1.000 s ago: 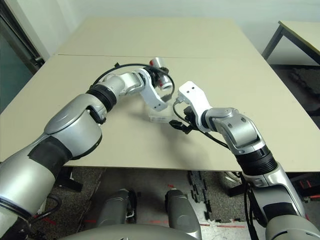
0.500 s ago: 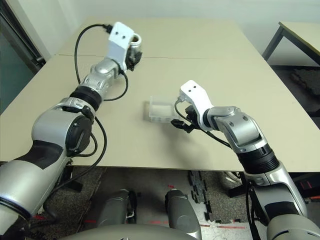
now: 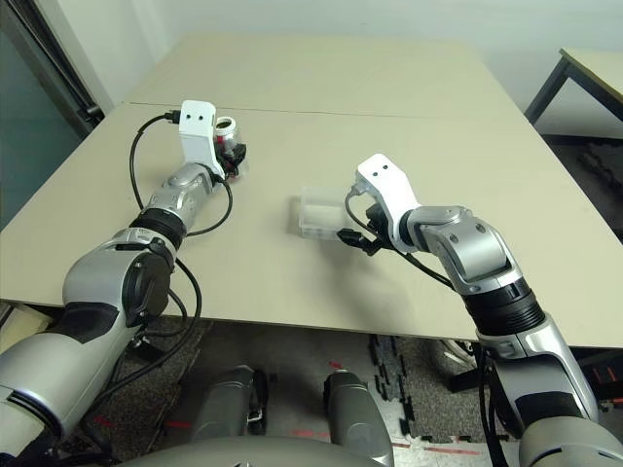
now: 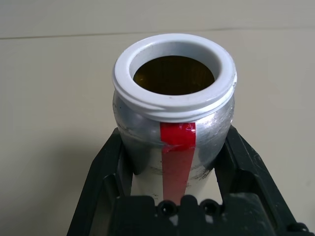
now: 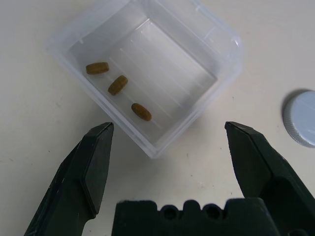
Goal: Pour the medicine from the bottle into the box.
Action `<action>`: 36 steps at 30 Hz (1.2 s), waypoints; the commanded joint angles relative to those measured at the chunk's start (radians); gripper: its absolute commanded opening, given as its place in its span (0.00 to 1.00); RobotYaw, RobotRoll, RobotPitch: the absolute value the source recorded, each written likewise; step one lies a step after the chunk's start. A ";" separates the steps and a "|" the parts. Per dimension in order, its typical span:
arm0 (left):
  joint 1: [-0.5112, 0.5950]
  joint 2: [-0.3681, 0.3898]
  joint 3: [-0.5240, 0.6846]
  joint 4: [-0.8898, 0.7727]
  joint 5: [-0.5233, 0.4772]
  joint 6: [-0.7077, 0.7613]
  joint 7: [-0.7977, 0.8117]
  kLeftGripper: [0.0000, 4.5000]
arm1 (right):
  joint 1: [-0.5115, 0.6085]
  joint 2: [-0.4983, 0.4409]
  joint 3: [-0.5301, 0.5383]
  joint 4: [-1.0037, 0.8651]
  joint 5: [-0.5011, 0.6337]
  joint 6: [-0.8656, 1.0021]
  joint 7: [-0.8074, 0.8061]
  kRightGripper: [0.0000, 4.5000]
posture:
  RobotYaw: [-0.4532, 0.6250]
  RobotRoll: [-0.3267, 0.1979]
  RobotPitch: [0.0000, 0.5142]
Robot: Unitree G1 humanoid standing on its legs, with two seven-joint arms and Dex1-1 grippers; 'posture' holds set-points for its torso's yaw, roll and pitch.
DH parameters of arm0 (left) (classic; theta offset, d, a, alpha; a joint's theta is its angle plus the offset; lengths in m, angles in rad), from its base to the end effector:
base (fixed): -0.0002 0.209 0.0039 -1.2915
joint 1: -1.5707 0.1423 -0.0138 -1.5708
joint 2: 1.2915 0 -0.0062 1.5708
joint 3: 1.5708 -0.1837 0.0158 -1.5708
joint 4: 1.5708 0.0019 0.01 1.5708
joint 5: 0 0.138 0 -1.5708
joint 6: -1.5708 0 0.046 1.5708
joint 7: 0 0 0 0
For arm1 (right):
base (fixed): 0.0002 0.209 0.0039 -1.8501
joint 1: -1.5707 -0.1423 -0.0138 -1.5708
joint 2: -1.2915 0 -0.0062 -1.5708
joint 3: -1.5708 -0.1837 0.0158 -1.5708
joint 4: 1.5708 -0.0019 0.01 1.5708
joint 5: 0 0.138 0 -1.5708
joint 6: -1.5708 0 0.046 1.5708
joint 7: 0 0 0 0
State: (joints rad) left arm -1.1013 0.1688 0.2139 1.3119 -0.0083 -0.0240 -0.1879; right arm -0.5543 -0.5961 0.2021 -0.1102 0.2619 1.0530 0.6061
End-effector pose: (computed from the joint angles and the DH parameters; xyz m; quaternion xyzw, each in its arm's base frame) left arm 0.3645 0.1510 0.1234 0.0059 0.1001 -0.0910 0.9908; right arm 0.2740 -0.1942 0.1579 -0.1510 0.2867 0.3116 0.8933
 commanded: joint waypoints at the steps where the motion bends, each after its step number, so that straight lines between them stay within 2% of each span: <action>1: 0.028 -0.005 -0.025 0.004 0.020 0.016 0.001 0.55 | -0.006 0.006 -0.017 0.009 -0.001 -0.002 -0.003 1.00 | 0.40 0.62 0.14; 6: 0.045 -0.010 -0.043 0.005 0.024 0.030 -0.002 0.55 | -0.010 0.039 -0.055 0.017 0.028 0.031 -0.005 1.00 | 0.40 0.62 0.20; 9: 0.053 -0.010 -0.057 0.004 0.033 0.021 -0.007 0.55 | -0.017 0.024 -0.036 0.034 0.012 0.009 0.009 1.00 | 0.40 0.62 0.25; 11: 0.063 -0.010 -0.067 0.001 0.039 0.010 -0.006 0.55 | -0.009 0.028 -0.041 0.037 0.012 0.005 0.005 1.00 | 0.40 0.62 0.21; 17: 0.080 -0.014 -0.081 -0.008 0.042 -0.001 -0.014 0.55 | 0.013 0.028 -0.045 0.031 0.012 -0.002 0.001 1.00 | 0.41 0.62 0.20; 22: 0.085 -0.013 -0.102 -0.016 0.050 -0.021 -0.024 0.94 | 0.015 0.022 -0.045 0.038 0.008 -0.013 0.003 1.00 | 0.41 0.62 0.18; 23: 0.085 -0.013 -0.107 -0.018 0.054 -0.028 -0.025 1.00 | 0.014 0.021 -0.045 0.039 0.008 -0.015 0.004 1.00 | 0.41 0.62 0.18; 36: 0.086 -0.012 -0.115 -0.038 0.051 -0.078 -0.001 1.00 | 0.012 0.017 -0.038 0.049 0.007 -0.028 0.012 1.00 | 0.44 0.62 0.18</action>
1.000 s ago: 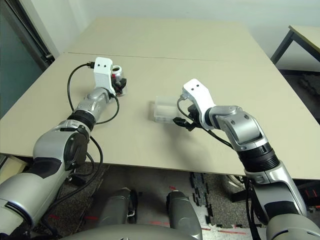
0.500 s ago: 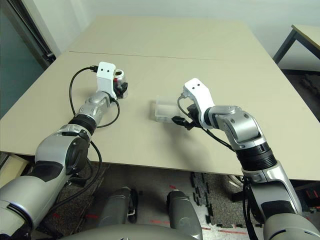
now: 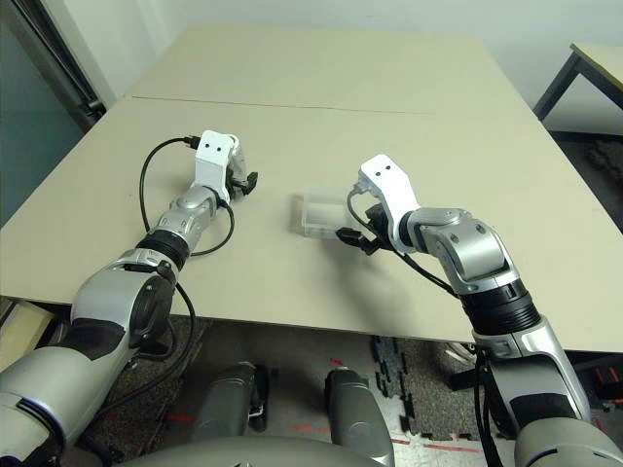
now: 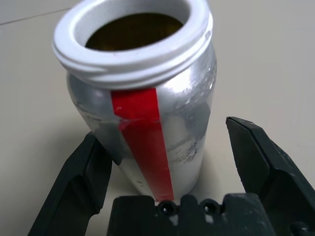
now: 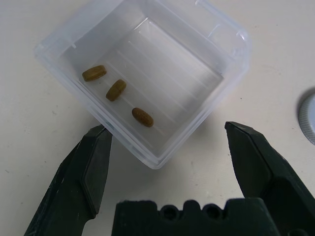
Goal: Pour the medicine from the bottle into the box.
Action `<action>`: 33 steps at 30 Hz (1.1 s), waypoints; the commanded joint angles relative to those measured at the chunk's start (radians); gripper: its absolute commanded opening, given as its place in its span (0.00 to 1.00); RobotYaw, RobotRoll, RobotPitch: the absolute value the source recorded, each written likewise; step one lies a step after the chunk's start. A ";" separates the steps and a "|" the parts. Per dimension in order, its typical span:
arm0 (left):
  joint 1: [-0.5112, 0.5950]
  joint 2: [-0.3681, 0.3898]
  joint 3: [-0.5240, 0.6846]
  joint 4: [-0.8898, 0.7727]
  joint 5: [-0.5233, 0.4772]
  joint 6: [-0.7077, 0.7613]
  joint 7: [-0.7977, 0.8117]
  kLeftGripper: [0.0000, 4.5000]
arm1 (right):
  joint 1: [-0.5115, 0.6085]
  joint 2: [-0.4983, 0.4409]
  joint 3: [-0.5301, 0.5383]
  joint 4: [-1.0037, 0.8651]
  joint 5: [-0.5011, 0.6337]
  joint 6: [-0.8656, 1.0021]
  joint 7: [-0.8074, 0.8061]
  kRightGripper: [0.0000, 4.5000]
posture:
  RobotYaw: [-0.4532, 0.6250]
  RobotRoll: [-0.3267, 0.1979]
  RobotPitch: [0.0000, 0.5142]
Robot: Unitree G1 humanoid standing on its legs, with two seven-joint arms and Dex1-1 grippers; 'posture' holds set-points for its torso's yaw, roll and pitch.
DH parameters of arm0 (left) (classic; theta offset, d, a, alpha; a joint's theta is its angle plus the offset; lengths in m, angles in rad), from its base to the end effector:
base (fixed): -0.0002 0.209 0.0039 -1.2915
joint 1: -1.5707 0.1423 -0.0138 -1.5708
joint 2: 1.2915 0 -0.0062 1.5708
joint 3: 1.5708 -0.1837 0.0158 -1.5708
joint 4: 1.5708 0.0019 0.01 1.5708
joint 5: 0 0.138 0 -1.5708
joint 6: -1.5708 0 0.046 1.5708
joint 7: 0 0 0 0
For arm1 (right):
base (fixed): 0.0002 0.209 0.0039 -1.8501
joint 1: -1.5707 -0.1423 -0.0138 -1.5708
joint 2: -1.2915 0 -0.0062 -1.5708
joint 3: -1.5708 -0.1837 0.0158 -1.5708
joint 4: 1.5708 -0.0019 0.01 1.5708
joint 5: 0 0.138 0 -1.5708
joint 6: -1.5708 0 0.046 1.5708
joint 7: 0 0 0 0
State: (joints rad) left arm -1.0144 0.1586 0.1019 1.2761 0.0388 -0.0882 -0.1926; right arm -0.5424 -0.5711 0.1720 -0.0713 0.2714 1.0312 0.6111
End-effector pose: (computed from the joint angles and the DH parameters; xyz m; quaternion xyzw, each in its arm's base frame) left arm 0.3550 0.1484 0.1016 0.0760 0.1004 -0.1168 0.9851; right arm 0.2758 -0.1972 0.1516 -0.1237 0.2877 0.3118 0.8971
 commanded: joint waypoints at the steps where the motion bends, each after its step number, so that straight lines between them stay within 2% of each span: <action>1: 0.001 -0.003 -0.002 -0.003 0.001 -0.012 0.002 1.00 | 0.000 -0.010 -0.006 0.011 -0.004 -0.008 0.009 1.00 | 0.44 0.62 0.18; 16: 0.021 0.012 0.021 -0.057 -0.033 0.007 -0.025 1.00 | -0.025 -0.008 -0.008 0.061 -0.016 -0.039 0.021 1.00 | 0.47 0.62 0.20; 17: 0.025 0.012 0.024 -0.067 -0.039 0.012 -0.028 1.00 | -0.021 -0.009 -0.008 0.058 -0.016 -0.040 0.021 1.00 | 0.48 0.62 0.17; 23: 0.056 0.004 0.029 -0.138 -0.061 0.040 -0.039 1.00 | -0.011 -0.020 -0.013 0.059 -0.016 -0.048 0.027 1.00 | 0.48 0.62 0.16; 29: 0.115 -0.011 0.021 -0.258 -0.073 0.104 -0.059 1.00 | -0.011 -0.029 -0.018 0.068 -0.017 -0.058 0.028 1.00 | 0.49 0.62 0.14; 33: 0.231 -0.037 -0.001 -0.462 -0.091 0.221 -0.081 1.00 | -0.009 -0.050 -0.025 0.053 -0.010 -0.054 0.044 1.00 | 0.50 0.62 0.14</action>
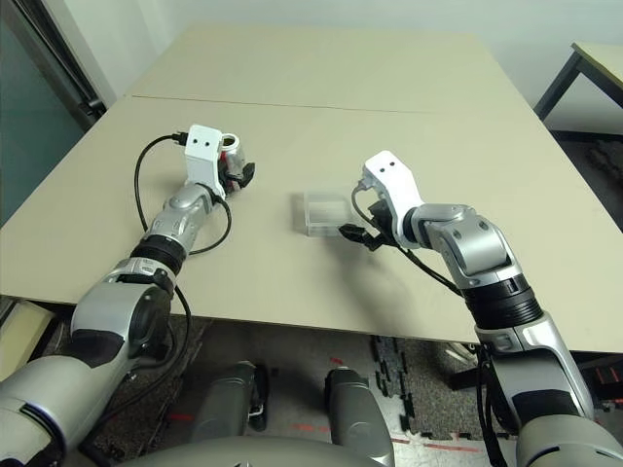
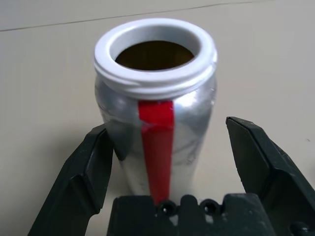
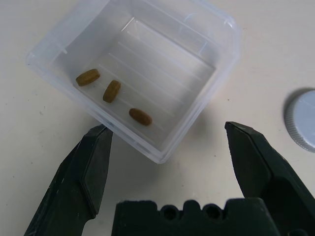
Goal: Pour the medicine from the bottle into the box.
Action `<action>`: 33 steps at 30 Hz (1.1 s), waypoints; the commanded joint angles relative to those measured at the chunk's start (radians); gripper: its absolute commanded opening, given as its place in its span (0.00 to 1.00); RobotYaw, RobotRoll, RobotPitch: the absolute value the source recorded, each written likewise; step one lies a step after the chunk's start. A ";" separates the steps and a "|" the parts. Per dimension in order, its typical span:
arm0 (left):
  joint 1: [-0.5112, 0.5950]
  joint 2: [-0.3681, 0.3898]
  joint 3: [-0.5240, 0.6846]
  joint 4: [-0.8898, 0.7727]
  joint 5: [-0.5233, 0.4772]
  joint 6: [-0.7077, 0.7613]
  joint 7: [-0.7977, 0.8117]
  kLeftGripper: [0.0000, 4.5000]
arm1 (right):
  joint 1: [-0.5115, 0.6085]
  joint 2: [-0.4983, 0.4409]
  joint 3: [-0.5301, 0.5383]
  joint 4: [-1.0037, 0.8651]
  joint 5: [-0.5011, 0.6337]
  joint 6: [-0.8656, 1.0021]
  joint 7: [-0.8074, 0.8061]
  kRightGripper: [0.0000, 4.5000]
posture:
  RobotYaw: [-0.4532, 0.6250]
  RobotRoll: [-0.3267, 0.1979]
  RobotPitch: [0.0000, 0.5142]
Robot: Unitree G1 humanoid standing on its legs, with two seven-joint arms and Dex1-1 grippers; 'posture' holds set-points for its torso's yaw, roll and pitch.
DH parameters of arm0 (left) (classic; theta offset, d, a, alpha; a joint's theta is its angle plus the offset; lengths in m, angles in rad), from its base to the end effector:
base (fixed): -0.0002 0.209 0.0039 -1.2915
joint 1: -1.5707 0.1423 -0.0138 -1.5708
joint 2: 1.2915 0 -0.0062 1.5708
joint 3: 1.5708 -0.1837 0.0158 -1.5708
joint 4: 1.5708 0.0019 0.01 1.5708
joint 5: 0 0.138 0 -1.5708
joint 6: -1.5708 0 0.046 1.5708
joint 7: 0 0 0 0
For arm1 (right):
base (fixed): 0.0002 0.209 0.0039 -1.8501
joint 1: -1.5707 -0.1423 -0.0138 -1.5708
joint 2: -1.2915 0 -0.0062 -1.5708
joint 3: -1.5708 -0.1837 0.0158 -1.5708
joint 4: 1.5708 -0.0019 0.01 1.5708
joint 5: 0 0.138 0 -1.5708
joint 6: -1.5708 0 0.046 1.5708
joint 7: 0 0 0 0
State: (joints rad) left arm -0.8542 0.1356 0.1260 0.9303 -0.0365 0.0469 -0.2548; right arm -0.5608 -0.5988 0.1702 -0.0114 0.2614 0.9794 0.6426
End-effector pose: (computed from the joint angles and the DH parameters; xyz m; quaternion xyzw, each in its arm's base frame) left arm 0.3448 0.1515 0.1020 0.0187 0.0708 -0.1356 0.9881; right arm 0.2812 -0.2069 0.1534 -0.1294 0.2842 0.3077 0.8988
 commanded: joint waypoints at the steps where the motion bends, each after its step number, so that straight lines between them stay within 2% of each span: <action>1: 0.100 -0.018 -0.031 -0.170 -0.017 0.112 -0.019 1.00 | 0.011 -0.030 -0.025 -0.013 0.002 0.000 0.016 1.00 | 0.50 0.62 0.14; 8: 0.295 -0.044 -0.053 -0.566 -0.052 0.339 0.002 1.00 | 0.034 -0.102 -0.053 -0.108 0.039 0.043 0.069 1.00 | 0.51 0.62 0.13; 14: 0.397 -0.043 -0.041 -0.786 -0.076 0.478 0.034 1.00 | 0.056 -0.144 -0.067 -0.171 0.077 0.051 0.114 1.00 | 0.52 0.62 0.13; 19: 0.434 0.004 0.012 -0.945 -0.109 0.565 0.043 1.00 | 0.078 -0.186 -0.119 -0.205 0.116 0.076 0.137 1.00 | 0.53 0.62 0.13; 23: 0.467 0.077 0.114 -1.067 -0.142 0.612 0.063 1.00 | 0.093 -0.175 -0.215 -0.169 0.097 0.096 0.040 1.00 | 0.55 0.62 0.12; 28: 0.457 0.199 0.265 -1.051 -0.178 0.590 0.072 1.00 | 0.121 -0.085 -0.373 -0.101 0.065 0.056 -0.138 1.00 | 0.55 0.62 0.11; 33: 0.401 0.308 0.320 -0.812 -0.176 0.443 0.035 1.00 | 0.133 0.013 -0.459 0.047 0.000 -0.134 -0.299 1.00 | 0.55 0.62 0.12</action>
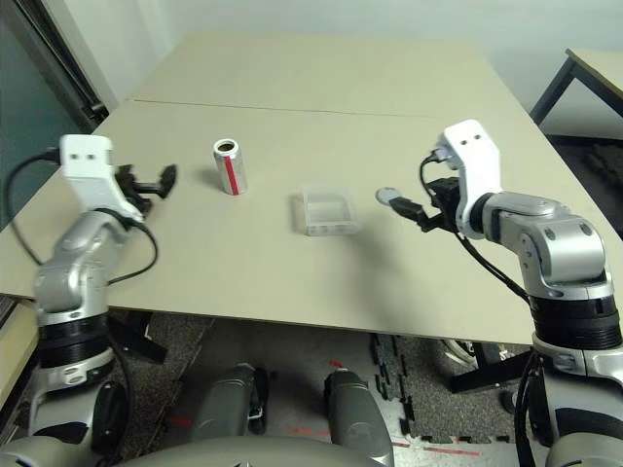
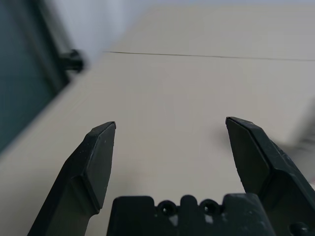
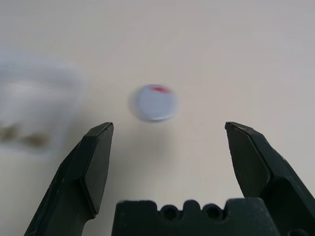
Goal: Pour the medicine from the bottle into the box.
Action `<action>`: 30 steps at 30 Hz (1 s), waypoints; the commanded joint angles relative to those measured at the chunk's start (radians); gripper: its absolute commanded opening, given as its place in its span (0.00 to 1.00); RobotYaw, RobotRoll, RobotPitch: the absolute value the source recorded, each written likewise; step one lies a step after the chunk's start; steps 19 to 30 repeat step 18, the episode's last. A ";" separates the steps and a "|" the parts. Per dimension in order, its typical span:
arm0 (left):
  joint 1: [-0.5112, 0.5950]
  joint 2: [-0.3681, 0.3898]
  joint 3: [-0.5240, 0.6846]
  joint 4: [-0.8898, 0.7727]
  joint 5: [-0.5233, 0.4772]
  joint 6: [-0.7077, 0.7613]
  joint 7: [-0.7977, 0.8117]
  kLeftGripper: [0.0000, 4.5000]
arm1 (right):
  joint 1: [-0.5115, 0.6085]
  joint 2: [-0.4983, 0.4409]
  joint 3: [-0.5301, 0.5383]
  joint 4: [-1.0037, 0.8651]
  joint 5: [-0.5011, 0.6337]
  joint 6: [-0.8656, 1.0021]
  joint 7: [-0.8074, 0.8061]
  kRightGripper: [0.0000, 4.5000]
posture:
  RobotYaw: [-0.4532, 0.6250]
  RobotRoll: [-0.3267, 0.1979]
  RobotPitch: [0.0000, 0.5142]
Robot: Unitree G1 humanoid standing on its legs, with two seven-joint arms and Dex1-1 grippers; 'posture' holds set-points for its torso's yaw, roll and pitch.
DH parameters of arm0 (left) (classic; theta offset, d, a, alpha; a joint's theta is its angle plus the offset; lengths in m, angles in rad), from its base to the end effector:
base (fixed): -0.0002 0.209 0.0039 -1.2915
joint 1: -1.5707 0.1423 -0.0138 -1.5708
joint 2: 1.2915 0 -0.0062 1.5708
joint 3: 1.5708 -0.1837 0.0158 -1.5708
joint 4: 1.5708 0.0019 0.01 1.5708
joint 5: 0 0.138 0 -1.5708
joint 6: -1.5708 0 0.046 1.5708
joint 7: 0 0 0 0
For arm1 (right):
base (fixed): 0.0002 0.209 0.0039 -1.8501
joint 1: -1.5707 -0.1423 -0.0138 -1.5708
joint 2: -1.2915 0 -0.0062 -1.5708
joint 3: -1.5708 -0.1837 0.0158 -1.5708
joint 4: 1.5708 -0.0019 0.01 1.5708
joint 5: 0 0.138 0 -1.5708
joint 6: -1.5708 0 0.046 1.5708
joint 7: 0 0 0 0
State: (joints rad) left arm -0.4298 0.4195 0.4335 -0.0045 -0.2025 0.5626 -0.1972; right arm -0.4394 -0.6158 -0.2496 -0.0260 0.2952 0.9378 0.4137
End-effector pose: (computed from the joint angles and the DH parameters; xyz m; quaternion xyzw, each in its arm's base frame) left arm 0.2545 0.2804 0.1608 0.0099 0.0029 0.0759 0.9971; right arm 0.2558 -0.2787 0.1684 -0.0420 0.1919 0.0740 0.9777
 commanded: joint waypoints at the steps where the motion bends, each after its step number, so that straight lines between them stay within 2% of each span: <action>1: -0.046 0.040 0.015 0.193 -0.006 -0.117 -0.028 1.00 | 0.006 0.049 -0.055 0.085 -0.045 -0.124 -0.107 1.00 | 0.54 0.62 0.12; 5: -0.190 0.087 -0.014 0.530 0.014 -0.284 -0.078 1.00 | -0.018 0.072 -0.091 0.212 -0.129 -0.340 -0.255 1.00 | 0.52 0.62 0.12; 10: -0.358 0.087 -0.049 0.859 0.023 -0.442 -0.112 1.00 | -0.045 0.079 -0.153 0.371 -0.159 -0.519 -0.383 1.00 | 0.47 0.62 0.15; 13: -0.420 0.078 -0.069 0.986 0.025 -0.497 -0.128 1.00 | -0.053 0.079 -0.178 0.446 -0.154 -0.572 -0.428 1.00 | 0.46 0.62 0.17; 18: -0.469 0.061 -0.090 1.112 0.026 -0.548 -0.128 1.00 | -0.030 0.097 -0.203 0.497 -0.126 -0.595 -0.445 1.00 | 0.43 0.62 0.17; 30: -0.469 0.061 -0.090 1.112 0.026 -0.548 -0.128 1.00 | -0.030 0.097 -0.203 0.497 -0.126 -0.595 -0.445 1.00 | 0.43 0.62 0.17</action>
